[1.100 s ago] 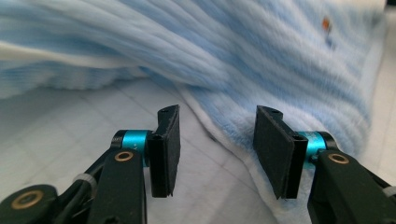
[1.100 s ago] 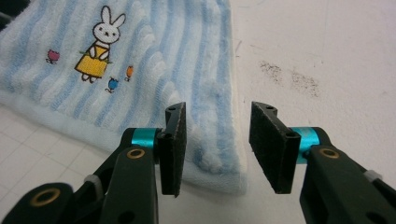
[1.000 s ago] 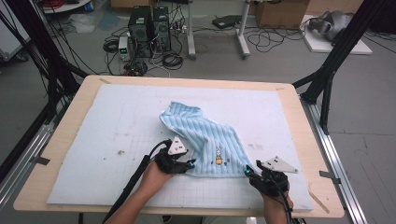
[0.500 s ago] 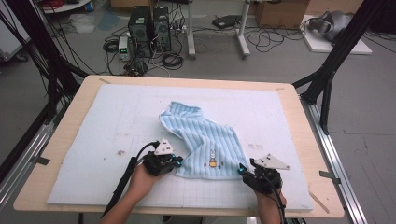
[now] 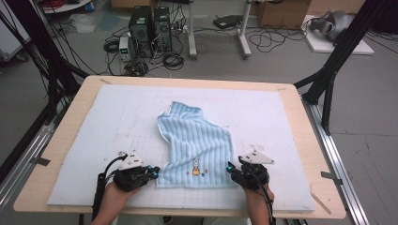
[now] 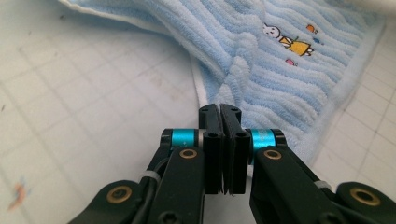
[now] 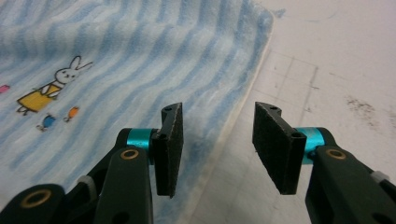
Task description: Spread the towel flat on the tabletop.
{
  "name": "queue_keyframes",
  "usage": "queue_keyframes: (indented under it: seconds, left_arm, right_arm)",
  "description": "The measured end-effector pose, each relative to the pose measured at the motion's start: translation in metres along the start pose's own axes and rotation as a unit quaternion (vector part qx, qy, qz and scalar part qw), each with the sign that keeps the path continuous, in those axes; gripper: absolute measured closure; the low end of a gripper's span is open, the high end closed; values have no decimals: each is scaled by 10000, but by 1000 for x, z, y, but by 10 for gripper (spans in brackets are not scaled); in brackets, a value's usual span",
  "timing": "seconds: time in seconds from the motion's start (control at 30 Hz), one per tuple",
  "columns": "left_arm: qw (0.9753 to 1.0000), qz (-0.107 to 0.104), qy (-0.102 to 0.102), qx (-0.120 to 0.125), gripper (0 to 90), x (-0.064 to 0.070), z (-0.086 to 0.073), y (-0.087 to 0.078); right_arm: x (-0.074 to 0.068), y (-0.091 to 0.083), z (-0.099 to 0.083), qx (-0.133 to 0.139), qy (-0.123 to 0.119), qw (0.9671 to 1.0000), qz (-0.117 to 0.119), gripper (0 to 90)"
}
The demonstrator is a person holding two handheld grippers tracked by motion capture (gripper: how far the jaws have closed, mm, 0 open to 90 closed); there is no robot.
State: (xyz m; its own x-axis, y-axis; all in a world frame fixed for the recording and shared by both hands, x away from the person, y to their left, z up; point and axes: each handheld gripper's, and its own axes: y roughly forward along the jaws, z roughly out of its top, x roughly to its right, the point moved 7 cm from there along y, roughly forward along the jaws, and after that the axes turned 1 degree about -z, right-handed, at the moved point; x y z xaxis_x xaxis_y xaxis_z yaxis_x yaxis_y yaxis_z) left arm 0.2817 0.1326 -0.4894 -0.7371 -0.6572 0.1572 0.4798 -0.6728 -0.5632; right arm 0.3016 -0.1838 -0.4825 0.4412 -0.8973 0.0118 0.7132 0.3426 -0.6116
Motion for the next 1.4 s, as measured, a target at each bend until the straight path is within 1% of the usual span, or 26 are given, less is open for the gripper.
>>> queue_keyframes:
  seconds: [0.2, 0.3, 0.37, 0.4, 0.43, 0.5, 0.53, 0.57, 0.6, 0.63, 0.67, 0.73, 0.77, 0.83, 0.93, 1.1, 1.17, 1.23, 1.3, 1.37, 1.4]
  left_arm:
    - [9999, -44, -21, 118, 876, 3, -9, -17]
    - [9999, -78, -21, 142, 876, 5, -13, -23]
    - [9998, -105, -21, 147, 876, 7, -16, -26]
    - [9998, -137, -32, 140, 876, 7, -17, -27]
    - [9998, -169, -33, 137, 875, 8, -18, -28]
    - [9995, -249, -41, 169, 875, 10, -19, -29]
    - [9994, -266, -28, 200, 873, 11, -19, -29]
    - [9993, -253, -37, 257, 870, 11, -18, -30]
    - [9992, -212, -51, 323, 860, 10, -17, -31]
    - [9991, -158, -98, 377, 827, 8, -15, -32]
    - [9989, -118, -173, 413, 758, 6, -14, -33]
    - [9985, -35, -280, 462, 657, 0, -12, -34]
    - [9984, 2, -300, 470, 641, -2, -11, -35]
    - [9980, 90, -379, 495, 569, -8, -9, -35]
    - [9976, 153, -420, 521, 529, -14, -4, -33]
    - [9978, 230, -382, 500, 479, -23, 12, -29]
    - [9975, 250, -394, 532, 468, -26, 18, -25]
    - [9975, 289, -379, 512, 455, -28, 23, -21]
    - [9973, 309, -396, 532, 446, -30, 27, -17]
    - [9970, 349, -440, 541, 436, -32, 30, -12]
    - [9968, 350, -449, 555, 434, -33, 32, -9]
  right_arm:
    - [-8, 11, 2, -136, -23, 9999, 30, 522]
    - [-10, 15, 1, -229, -15, 9997, -9, 517]
    - [-13, 17, 1, -301, -22, 9995, 20, 527]
    - [-15, 19, 0, -334, -56, 9994, 35, 550]
    - [-17, 19, 0, -354, -59, 9993, 86, 592]
    - [-21, 19, 0, -374, -133, 9989, 261, 736]
    - [-23, 19, 0, -393, -174, 9986, 321, 792]
    - [-25, 18, 0, -399, -245, 9983, 346, 828]
    - [-26, 18, 0, -419, -271, 9981, 356, 843]
    - [-26, 17, 0, -419, -285, 9981, 361, 850]
    - [-26, 16, -1, -432, -273, 9980, 361, 854]
    - [-25, 12, -3, -450, -281, 9979, 364, 855]
    - [-25, 10, -5, -461, -310, 9978, 368, 855]
    - [-25, 4, -8, -474, -324, 9976, 395, 855]
    - [-24, -5, -15, -495, -359, 9972, 442, 854]
    - [-23, -24, -29, -573, -395, 9966, 451, 855]
    - [-24, -32, -35, -596, -411, 9960, 523, 854]
    - [-25, -40, -40, -618, -429, 9956, 562, 853]
    - [-25, -45, -43, -611, -440, 9956, 560, 850]
    - [-24, -47, -43, -538, -405, 9962, 559, 820]
    - [-23, -48, -41, -469, -318, 9968, 570, 772]
